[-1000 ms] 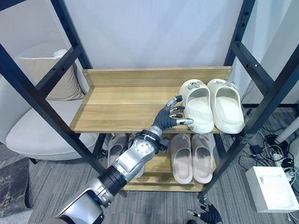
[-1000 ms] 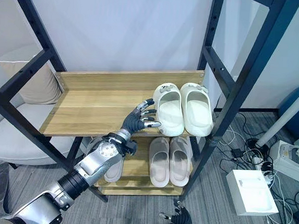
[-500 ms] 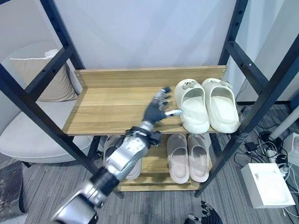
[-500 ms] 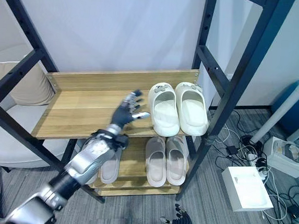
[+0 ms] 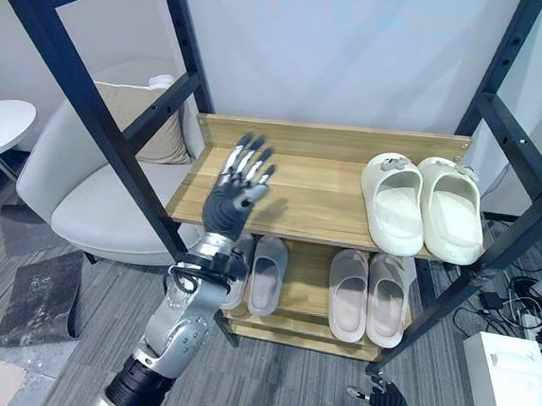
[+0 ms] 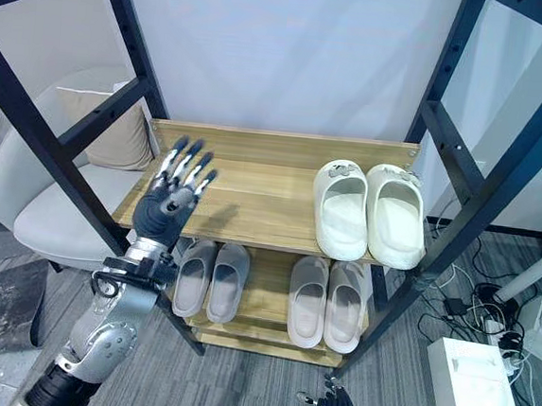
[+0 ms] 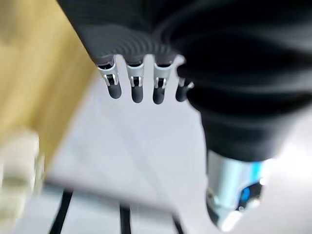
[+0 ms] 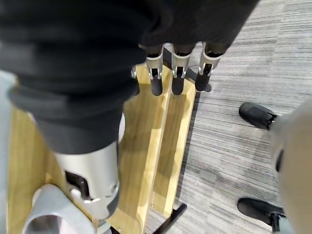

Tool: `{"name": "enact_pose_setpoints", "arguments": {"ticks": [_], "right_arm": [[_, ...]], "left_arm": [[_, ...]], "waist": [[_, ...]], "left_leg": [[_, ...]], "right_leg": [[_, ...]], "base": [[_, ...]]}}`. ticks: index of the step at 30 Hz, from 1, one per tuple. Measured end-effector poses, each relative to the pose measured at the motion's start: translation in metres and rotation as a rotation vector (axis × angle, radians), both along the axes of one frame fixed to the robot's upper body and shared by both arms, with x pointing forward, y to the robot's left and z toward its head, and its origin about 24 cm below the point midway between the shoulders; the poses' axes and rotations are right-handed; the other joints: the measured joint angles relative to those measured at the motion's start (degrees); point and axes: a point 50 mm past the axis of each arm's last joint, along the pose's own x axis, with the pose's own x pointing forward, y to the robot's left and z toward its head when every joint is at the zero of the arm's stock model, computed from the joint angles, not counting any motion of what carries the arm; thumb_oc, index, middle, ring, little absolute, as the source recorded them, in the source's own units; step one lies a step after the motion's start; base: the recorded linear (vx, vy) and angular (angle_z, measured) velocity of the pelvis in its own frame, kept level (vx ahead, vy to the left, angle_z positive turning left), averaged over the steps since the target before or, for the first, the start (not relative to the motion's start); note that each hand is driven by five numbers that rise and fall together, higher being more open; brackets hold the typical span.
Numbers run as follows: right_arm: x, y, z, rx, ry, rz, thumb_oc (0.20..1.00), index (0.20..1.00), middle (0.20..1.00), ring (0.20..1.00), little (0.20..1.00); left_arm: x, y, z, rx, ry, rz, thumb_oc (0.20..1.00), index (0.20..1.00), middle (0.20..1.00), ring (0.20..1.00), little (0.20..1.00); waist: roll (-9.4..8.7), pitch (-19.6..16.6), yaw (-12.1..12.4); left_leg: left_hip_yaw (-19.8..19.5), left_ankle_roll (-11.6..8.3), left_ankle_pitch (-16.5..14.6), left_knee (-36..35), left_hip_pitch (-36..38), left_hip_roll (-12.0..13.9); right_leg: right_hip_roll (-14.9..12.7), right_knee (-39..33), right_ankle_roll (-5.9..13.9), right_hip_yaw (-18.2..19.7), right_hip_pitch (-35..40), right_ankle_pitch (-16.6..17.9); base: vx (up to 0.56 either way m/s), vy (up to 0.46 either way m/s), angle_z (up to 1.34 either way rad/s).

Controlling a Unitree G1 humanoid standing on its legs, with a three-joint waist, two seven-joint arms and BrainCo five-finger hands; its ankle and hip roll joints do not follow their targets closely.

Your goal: Arrange the slippers neatly on the shoe rack.

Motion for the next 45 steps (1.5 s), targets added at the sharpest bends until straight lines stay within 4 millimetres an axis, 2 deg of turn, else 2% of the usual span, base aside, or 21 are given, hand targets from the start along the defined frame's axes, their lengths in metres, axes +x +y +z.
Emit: {"name": "enact_pose_setpoints", "arguments": {"ticks": [2,6,8,9,11,12,13,14,15,17,18,19,20,22,26,32,33,35,38,41,45], "right_arm": [[-0.001,0.004,-0.001,0.014,0.006,0.011,1.000,1.000,1.000,1.000,1.000],[-0.002,0.009,-0.004,0.016,0.028,0.042,1.000,1.000,1.000,1.000,1.000],[0.003,0.013,-0.004,0.013,0.022,0.058,1.000,1.000,1.000,1.000,1.000],[0.008,0.016,-0.003,0.017,0.011,0.069,1.000,1.000,1.000,1.000,1.000],[0.013,0.020,-0.001,0.019,-0.009,0.092,1.000,1.000,1.000,1.000,1.000],[0.015,0.023,-0.001,0.015,-0.015,0.116,1.000,1.000,1.000,1.000,1.000],[0.015,0.024,-0.001,0.013,-0.017,0.124,1.000,1.000,1.000,1.000,1.000],[0.014,0.024,0.000,0.013,-0.020,0.130,1.000,1.000,1.000,1.000,1.000],[0.014,0.025,0.000,0.013,-0.023,0.137,1.000,1.000,1.000,1.000,1.000],[0.014,0.026,0.003,0.015,-0.041,0.152,1.000,1.000,1.000,1.000,1.000],[0.014,0.027,0.004,0.018,-0.049,0.161,1.000,1.000,1.000,1.000,1.000],[0.014,0.027,0.005,0.018,-0.053,0.161,1.000,1.000,1.000,1.000,1.000],[0.012,0.025,0.005,0.012,-0.049,0.160,1.000,1.000,1.000,1.000,1.000],[0.011,0.023,0.005,0.006,-0.048,0.157,1.000,1.000,1.000,1.000,1.000],[0.018,0.026,0.009,0.007,-0.078,0.150,1.000,1.000,1.000,1.000,1.000],[0.037,0.031,0.020,0.009,-0.156,0.135,1.000,1.000,1.000,1.000,1.000],[0.038,0.028,0.021,0.005,-0.157,0.131,1.000,1.000,1.000,1.000,1.000],[0.039,0.004,0.022,-0.040,-0.156,0.083,1.000,1.000,1.000,1.000,1.000],[0.048,-0.021,0.034,-0.110,-0.205,0.031,1.000,1.000,1.000,1.000,1.000],[0.053,-0.029,0.037,-0.141,-0.220,0.003,1.000,1.000,1.000,1.000,1.000],[0.054,-0.024,0.037,-0.146,-0.220,0.018,1.000,1.000,1.000,1.000,1.000]], "left_arm": [[-0.006,-0.009,0.001,0.016,-0.029,-0.083,1.000,1.000,1.000,1.000,1.000],[-0.019,-0.040,-0.020,0.107,0.021,-0.300,1.000,1.000,1.000,1.000,1.000],[-0.023,-0.056,-0.050,0.219,0.107,-0.395,1.000,1.000,1.000,1.000,1.000],[-0.023,-0.061,-0.074,0.303,0.182,-0.418,1.000,1.000,1.000,1.000,1.000],[-0.026,-0.065,-0.099,0.401,0.253,-0.431,1.000,1.000,1.000,1.000,1.000],[-0.028,-0.065,-0.129,0.520,0.325,-0.418,1.000,1.000,1.000,1.000,1.000],[-0.031,-0.063,-0.142,0.566,0.359,-0.405,1.000,1.000,1.000,1.000,1.000],[-0.034,-0.059,-0.167,0.643,0.428,-0.384,1.000,1.000,1.000,1.000,1.000],[-0.039,-0.055,-0.183,0.709,0.475,-0.368,1.000,1.000,1.000,1.000,1.000],[-0.046,-0.045,-0.211,0.815,0.565,-0.334,1.000,1.000,1.000,1.000,1.000],[-0.055,-0.033,-0.232,0.888,0.646,-0.291,1.000,1.000,1.000,1.000,1.000],[-0.058,-0.029,-0.238,0.909,0.676,-0.271,1.000,1.000,1.000,1.000,1.000],[-0.066,-0.018,-0.255,0.939,0.761,-0.204,1.000,1.000,1.000,1.000,1.000],[-0.070,-0.005,-0.269,0.939,0.883,-0.093,1.000,1.000,1.000,1.000,1.000],[-0.075,0.021,-0.281,0.839,1.065,0.140,1.000,1.000,1.000,1.000,1.000],[-0.062,0.036,-0.275,0.624,1.149,0.329,1.000,1.000,1.000,1.000,1.000],[-0.061,0.040,-0.274,0.610,1.152,0.349,1.000,1.000,1.000,1.000,1.000],[-0.060,0.051,-0.272,0.547,1.171,0.411,1.000,1.000,1.000,1.000,1.000],[-0.065,0.064,-0.274,0.561,1.184,0.444,1.000,1.000,1.000,1.000,1.000],[-0.068,0.067,-0.275,0.543,1.201,0.465,1.000,1.000,1.000,1.000,1.000],[-0.067,0.067,-0.275,0.542,1.200,0.466,1.000,1.000,1.000,1.000,1.000]], "waist": [[0.19,-0.1,-0.1],[0.37,-0.1,-0.1],[0.62,-0.1,-0.1],[0.90,0.0,-0.2],[1.12,0.2,-0.6],[1.38,0.1,-0.9],[1.39,0.2,-1.3],[1.64,0.3,-1.5],[1.22,0.6,-1.7],[1.60,0.7,-1.8],[1.28,1.1,-2.1],[1.21,1.2,-2.2],[0.87,1.4,-2.0],[0.61,1.6,-2.1],[0.08,2.0,-1.7],[-0.20,2.0,-1.5],[-0.29,2.0,-1.6],[-0.33,2.0,-1.4],[-0.41,2.0,-1.6],[-0.52,1.9,-1.6],[-0.47,1.9,-1.6]], "left_leg": [[0.0,-0.02,0.0,0.0,0.0,0.0],[-0.3,-0.43,0.3,0.0,-0.4,0.0],[-0.3,-0.44,0.3,0.0,-0.1,0.0],[-0.1,-0.45,0.3,0.0,0.0,0.0],[0.0,-0.47,0.3,0.0,0.0,0.0],[0.1,-0.61,0.4,0.0,0.2,0.1],[0.2,-0.62,0.4,0.0,0.2,0.2],[0.4,-0.62,0.4,0.0,0.3,0.2],[0.6,-0.63,0.4,0.0,0.2,0.2],[0.6,-0.58,0.3,0.0,0.2,0.3],[0.7,-0.44,0.2,0.0,0.3,0.4],[0.7,-0.38,0.1,0.0,0.3,0.4],[0.7,-0.37,0.1,-0.3,0.2,0.5],[0.7,-0.16,0.0,-0.3,0.2,0.5],[0.7,0.08,-0.1,-0.3,0.1,0.5],[0.6,0.09,-0.1,-0.3,0.2,0.6],[0.6,0.09,-0.1,-0.3,0.2,0.6],[0.6,0.10,-0.1,0.0,0.2,0.5],[0.6,0.16,-0.2,0.0,0.2,0.5],[0.6,0.14,-0.2,0.0,0.4,0.6],[0.6,0.15,-0.2,0.0,0.4,0.6]], "right_leg": [[0.0,0.0,0.00,0.0,0.0,0.0],[0.2,0.0,0.00,-0.1,-0.2,0.0],[0.3,0.0,-0.04,-0.1,-0.1,-0.1],[0.3,0.0,-0.04,0.0,-0.1,-0.1],[0.3,0.0,-0.05,0.0,-0.1,-0.1],[0.4,0.0,-0.14,0.1,0.0,-0.1],[0.4,0.0,-0.15,0.1,-0.1,-0.1],[0.4,0.0,-0.24,0.1,0.0,-0.2],[0.4,0.0,-0.24,0.1,-0.2,-0.2],[0.4,0.0,-0.32,0.2,-0.2,-0.3],[0.5,0.0,-0.34,0.3,-0.2,-0.3],[0.5,0.0,-0.35,0.3,-0.2,-0.3],[0.5,0.0,-0.31,0.3,-0.2,-0.3],[0.5,0.0,-0.33,0.3,-0.2,-0.3],[0.5,0.0,-0.33,0.2,-0.2,-0.4],[0.6,0.0,-0.34,0.2,-0.1,-0.4],[0.6,0.0,-0.34,0.2,-0.1,-0.4],[0.5,0.0,-0.28,0.1,0.1,-0.4],[0.5,0.0,-0.26,0.2,0.0,-0.4],[0.6,0.0,-0.31,0.1,0.2,-0.5],[0.6,0.0,-0.32,0.1,0.2,-0.5]], "base": [[0.00,0.000,0.00],[0.00,0.011,0.04],[0.00,0.005,-0.03],[-0.01,0.006,-0.06],[-0.01,0.008,-0.06],[0.00,0.006,-0.05],[-0.01,0.001,-0.03],[-0.01,-0.002,-0.03],[-0.01,0.001,-0.05],[-0.01,0.001,-0.05],[0.00,0.000,0.00],[0.00,0.000,0.00],[0.00,0.000,0.00],[0.00,0.000,0.00],[0.00,0.000,0.00],[0.00,-0.001,0.01],[0.00,0.000,0.00],[0.00,-0.004,0.04],[0.00,0.003,-0.01],[0.00,0.000,0.00],[0.00,0.000,0.00]]}}
